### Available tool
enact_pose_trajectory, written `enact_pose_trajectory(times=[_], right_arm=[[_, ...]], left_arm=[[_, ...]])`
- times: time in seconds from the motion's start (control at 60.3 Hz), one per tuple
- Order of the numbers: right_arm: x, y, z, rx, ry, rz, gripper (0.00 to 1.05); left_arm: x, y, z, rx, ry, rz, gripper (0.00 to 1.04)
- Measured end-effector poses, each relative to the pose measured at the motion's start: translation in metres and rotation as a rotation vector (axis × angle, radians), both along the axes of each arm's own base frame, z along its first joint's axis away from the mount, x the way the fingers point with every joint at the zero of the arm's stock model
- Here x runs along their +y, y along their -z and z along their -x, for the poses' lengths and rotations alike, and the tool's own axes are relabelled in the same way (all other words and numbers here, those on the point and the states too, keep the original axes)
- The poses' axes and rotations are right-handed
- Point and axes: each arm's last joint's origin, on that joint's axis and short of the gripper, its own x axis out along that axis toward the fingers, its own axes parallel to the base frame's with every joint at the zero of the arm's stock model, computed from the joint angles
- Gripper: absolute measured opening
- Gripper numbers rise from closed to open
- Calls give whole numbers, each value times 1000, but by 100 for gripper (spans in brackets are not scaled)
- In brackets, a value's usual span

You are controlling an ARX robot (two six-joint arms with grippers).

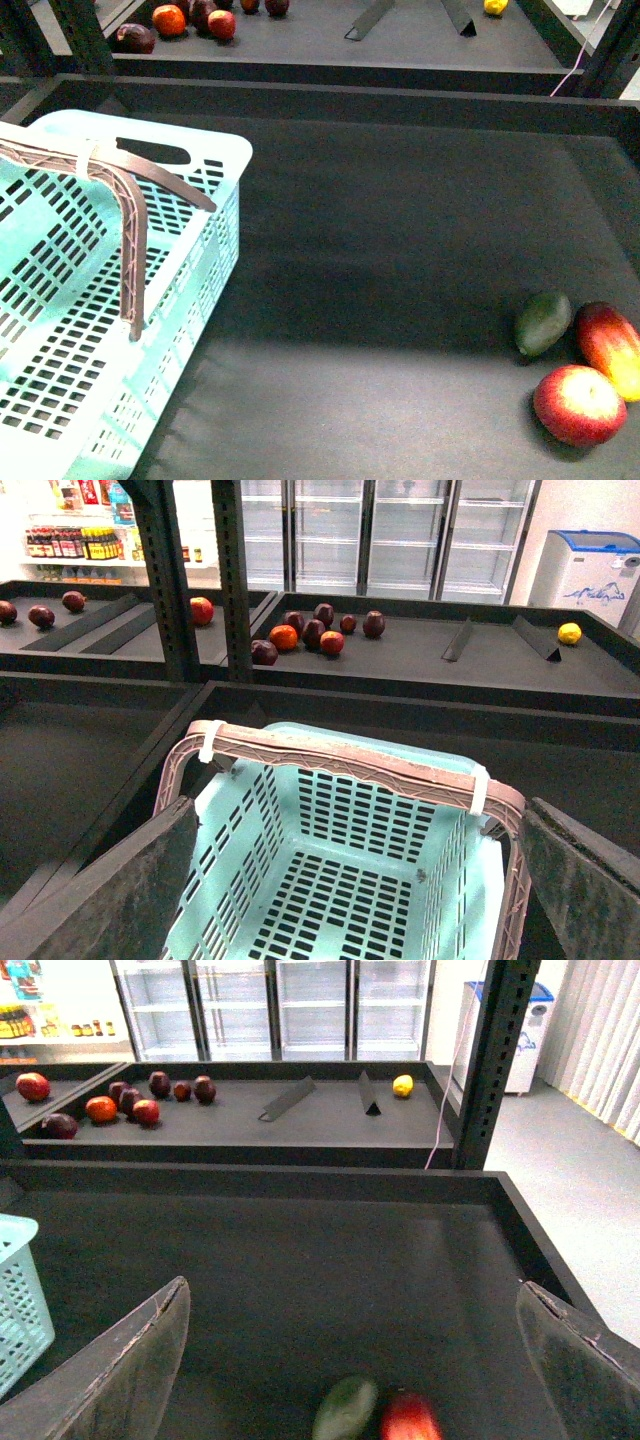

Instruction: Pick apple with right arm and hold basket with left

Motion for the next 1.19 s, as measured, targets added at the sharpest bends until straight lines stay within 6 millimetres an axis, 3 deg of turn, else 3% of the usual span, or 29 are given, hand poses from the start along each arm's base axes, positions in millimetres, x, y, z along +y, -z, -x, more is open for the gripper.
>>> enact_pose_trajectory(times=[0.464, 0.497, 0.564, 0.646, 0.812, 0.912, 1.028, 1.193], right_arm=[[0, 0, 0, 0, 0, 0, 96], [0, 0, 0, 0, 0, 0, 96], [0, 0, 0, 0, -1, 0, 96], [0, 0, 0, 0, 0, 0, 96], [0, 0, 0, 0, 0, 0, 96], [0, 0, 0, 0, -1, 0, 96], [0, 0, 0, 0, 0, 0, 96], [0, 0, 0, 0, -1, 0, 96]], left_arm=[[0, 0, 0, 0, 0, 0, 98], [0, 1, 0, 37, 33, 20, 98], [1, 3, -2, 274, 167, 194, 98], [5, 3, -10, 367, 196, 363, 98], [19, -30, -43, 321, 181, 609, 98], [27, -42, -75, 329, 165, 757, 98], [36, -41, -121, 387, 116, 957, 98], [41, -32, -160, 439, 53, 1121, 98]])
